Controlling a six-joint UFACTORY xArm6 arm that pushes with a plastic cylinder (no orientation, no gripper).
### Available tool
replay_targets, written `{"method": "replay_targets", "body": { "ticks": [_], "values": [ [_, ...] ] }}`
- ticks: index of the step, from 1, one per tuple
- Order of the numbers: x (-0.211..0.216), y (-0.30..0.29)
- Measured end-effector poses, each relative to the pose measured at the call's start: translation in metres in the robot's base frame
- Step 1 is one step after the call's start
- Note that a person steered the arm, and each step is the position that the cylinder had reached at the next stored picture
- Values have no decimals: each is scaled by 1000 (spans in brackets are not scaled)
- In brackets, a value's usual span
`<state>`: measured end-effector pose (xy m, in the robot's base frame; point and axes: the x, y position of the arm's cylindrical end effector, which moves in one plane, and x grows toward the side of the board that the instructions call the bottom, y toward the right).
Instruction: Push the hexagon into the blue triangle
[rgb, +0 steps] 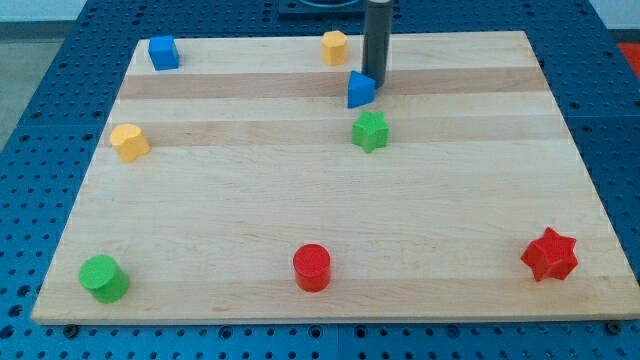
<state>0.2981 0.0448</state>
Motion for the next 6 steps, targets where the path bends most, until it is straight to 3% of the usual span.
{"method": "replay_targets", "body": {
  "ticks": [2, 3, 4, 6],
  "values": [
    [17, -24],
    [4, -24],
    [-40, -23],
    [-106, 35]
  ]
}}
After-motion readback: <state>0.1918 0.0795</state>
